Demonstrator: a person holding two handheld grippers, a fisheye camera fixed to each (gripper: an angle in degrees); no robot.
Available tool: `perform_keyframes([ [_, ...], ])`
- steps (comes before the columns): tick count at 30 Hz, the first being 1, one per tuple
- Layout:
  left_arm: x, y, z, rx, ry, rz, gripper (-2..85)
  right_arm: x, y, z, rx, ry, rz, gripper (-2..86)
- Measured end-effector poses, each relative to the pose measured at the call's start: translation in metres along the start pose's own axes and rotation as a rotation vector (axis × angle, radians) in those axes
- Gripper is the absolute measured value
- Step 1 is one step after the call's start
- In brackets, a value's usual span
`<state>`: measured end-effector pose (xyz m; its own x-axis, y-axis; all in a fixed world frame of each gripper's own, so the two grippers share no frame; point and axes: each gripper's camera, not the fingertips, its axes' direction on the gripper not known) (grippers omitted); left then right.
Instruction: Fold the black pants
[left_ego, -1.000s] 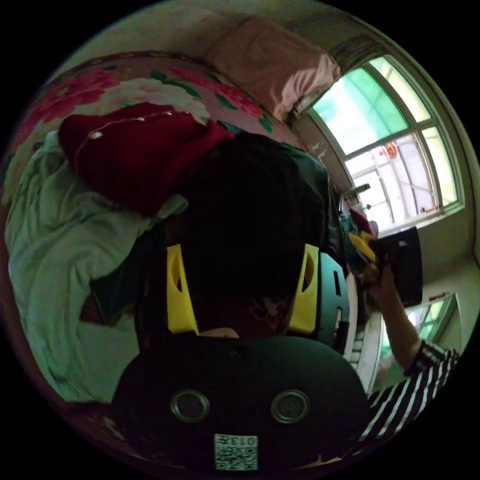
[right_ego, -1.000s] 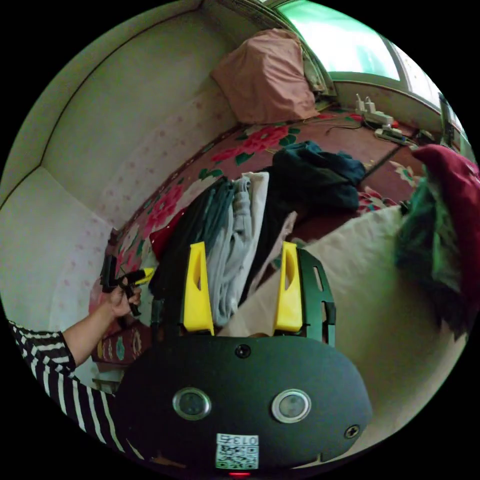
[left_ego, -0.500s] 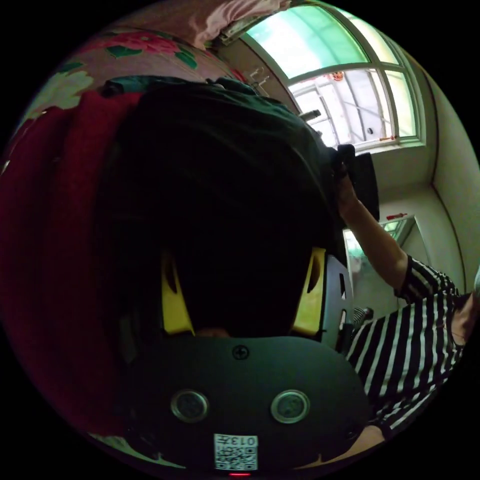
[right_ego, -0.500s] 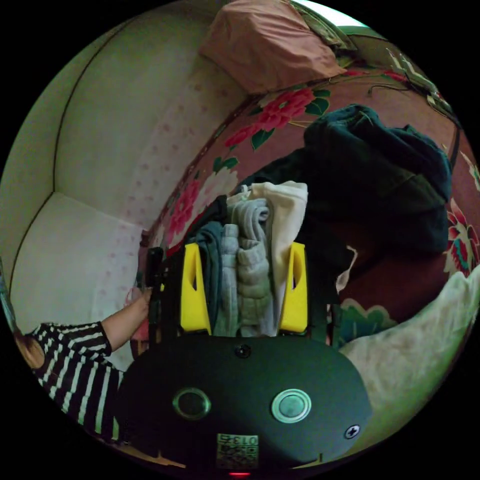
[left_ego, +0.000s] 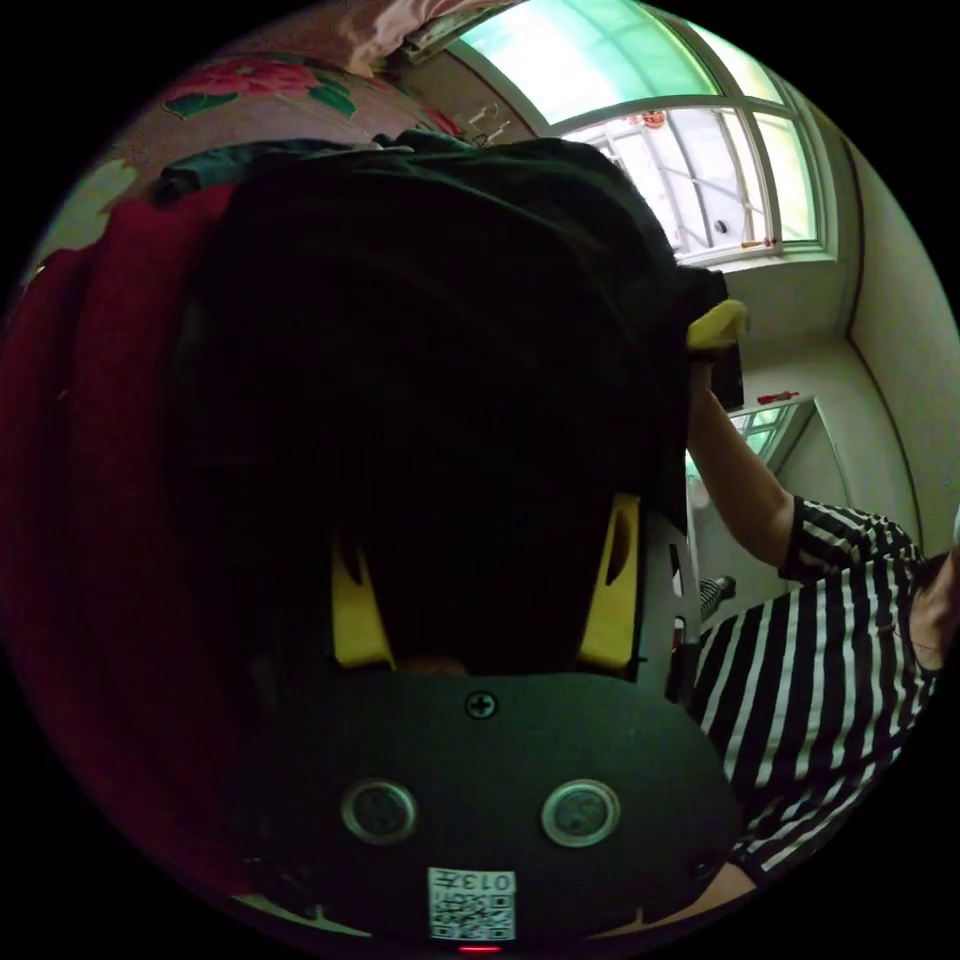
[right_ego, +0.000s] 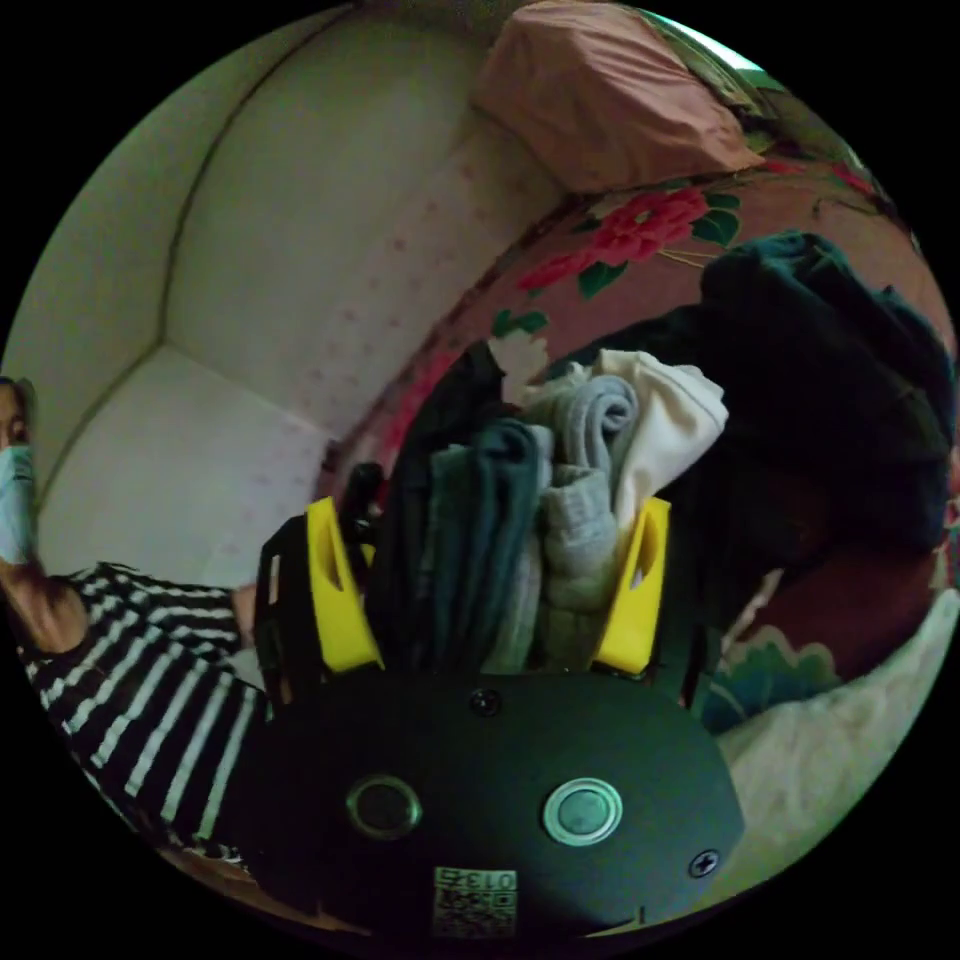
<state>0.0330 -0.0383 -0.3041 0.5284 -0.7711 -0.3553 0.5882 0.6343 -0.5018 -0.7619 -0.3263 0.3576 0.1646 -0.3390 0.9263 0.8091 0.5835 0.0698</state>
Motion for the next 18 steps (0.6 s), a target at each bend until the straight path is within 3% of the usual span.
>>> perform_keyframes([
  [2,-0.012,-0.001,0.006,0.006,0.006,-0.010,32.4,-0.025,0.007,0.020,-0.135,0.235,-0.105,31.7],
  [7,-0.031,-0.015,0.016,-0.057,-0.036,-0.011,27.6,-0.071,0.009,0.025,-0.204,0.321,-0.098,22.4],
  [12,-0.018,0.028,0.016,0.070,-0.205,0.117,18.7,-0.168,0.058,0.021,-0.116,0.541,-0.278,19.3],
  [18,-0.046,0.081,0.036,0.190,-0.161,0.175,15.0,-0.294,0.132,0.004,-0.033,0.728,-0.532,18.8],
])
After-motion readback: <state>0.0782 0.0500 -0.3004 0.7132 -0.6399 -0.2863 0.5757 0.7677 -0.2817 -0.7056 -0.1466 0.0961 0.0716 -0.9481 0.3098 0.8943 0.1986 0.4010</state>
